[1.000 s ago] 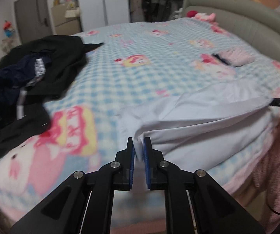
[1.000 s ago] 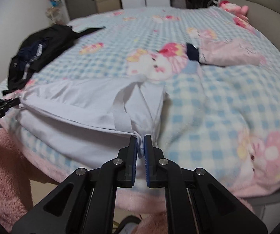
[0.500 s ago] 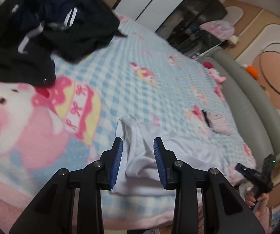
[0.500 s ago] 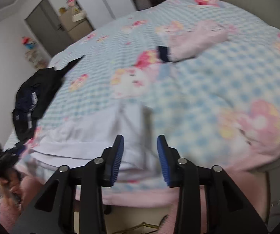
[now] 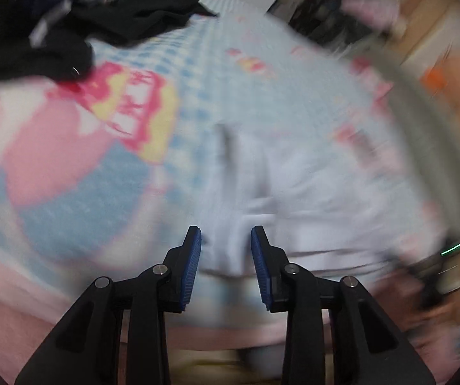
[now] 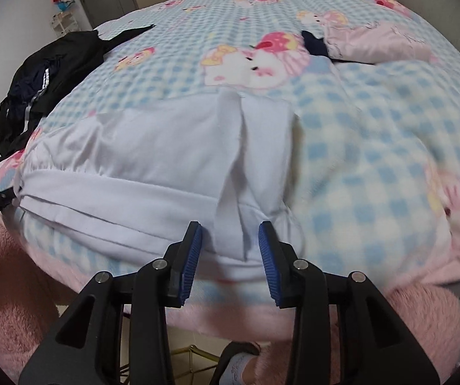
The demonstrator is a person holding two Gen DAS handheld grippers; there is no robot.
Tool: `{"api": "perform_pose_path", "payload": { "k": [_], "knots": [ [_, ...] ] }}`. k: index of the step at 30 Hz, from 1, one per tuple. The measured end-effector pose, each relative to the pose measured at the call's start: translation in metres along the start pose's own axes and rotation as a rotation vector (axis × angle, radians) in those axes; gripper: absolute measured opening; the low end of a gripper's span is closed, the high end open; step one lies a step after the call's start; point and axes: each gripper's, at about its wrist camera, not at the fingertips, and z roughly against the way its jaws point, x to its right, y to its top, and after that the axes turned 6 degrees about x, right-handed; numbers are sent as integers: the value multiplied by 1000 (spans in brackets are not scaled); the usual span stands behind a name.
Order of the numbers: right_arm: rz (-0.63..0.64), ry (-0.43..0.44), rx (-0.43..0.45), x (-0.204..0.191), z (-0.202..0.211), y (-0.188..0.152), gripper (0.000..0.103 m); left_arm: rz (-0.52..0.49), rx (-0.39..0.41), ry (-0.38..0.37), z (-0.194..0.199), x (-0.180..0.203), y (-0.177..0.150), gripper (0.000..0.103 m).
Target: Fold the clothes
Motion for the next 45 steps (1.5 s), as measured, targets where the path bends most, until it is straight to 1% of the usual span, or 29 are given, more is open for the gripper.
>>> {"api": "perform_pose_path", "payload": {
  "k": [1, 2, 3, 5, 8, 10, 12, 13, 15, 16, 18, 20, 21, 22, 23, 25, 28, 29, 31, 34, 36, 39, 43, 45],
  "knots": [
    [-11, 7, 12, 2, 5, 0, 37, 15, 24, -16, 3, 0, 1, 33],
    [-24, 21, 33, 4, 11, 1, 38, 16, 33, -13, 3, 0, 3, 33],
    [-30, 33, 51, 4, 16, 3, 38, 10, 34, 1, 1, 1, 4, 33],
    [-27, 55, 80, 1, 24, 11, 38, 21, 36, -6, -2, 0, 9, 33],
    [23, 56, 115, -16, 29, 30, 38, 47, 80, -27, -1, 0, 19, 33],
    [64, 46, 131, -31, 29, 44, 40, 41, 89, -10, -6, 5, 24, 33],
    [102, 15, 124, -50, 20, 55, 47, -21, 52, 78, -16, 11, 23, 33],
    [119, -8, 106, -58, 12, 58, 47, -59, 29, 128, -21, 14, 22, 33],
    [145, -52, 53, -73, -7, 58, 47, -167, -34, 237, -33, 27, 12, 33],
    [150, -64, 29, -77, -14, 56, 47, -208, -48, 269, -35, 31, 6, 33],
    [157, -83, -9, -81, -23, 47, 47, -256, -54, 294, -33, 36, -5, 36],
    [167, -105, -28, -81, -28, 37, 48, -266, -59, 301, -27, 34, -11, 39],
    [170, -112, -32, -80, -29, 34, 51, -268, -63, 304, -24, 32, -13, 43],
    [173, -115, -32, -80, -28, 32, 51, -271, -66, 306, -21, 29, -14, 46],
    [177, -116, -33, -78, -28, 30, 53, -274, -68, 306, -18, 27, -16, 46],
    [181, -119, -36, -77, -27, 28, 54, -249, -43, 268, -7, 23, -16, 45],
    [176, -114, -40, -74, -22, 28, 55, -139, 21, 131, 6, 14, -4, 44],
    [167, -107, -39, -74, -20, 29, 55, -119, 30, 109, 6, 12, 0, 44],
    [145, -87, -25, -72, -14, 31, 55, -105, 33, 98, 0, 10, 9, 44],
    [133, -104, 10, -66, -10, 36, 55, -92, 31, 83, -10, 8, 21, 42],
    [125, -116, 33, -62, -7, 40, 59, -118, 15, 72, -18, 13, 24, 42],
    [106, -133, 60, -53, -3, 44, 59, -172, -18, 85, -28, 22, 23, 37],
    [52, -160, 36, -27, -8, 42, 59, -213, -45, 65, -35, 31, 20, 30],
    [58, -170, 12, -19, -12, 35, 59, -255, -73, 106, -45, 35, 20, 21]
  ]
}}
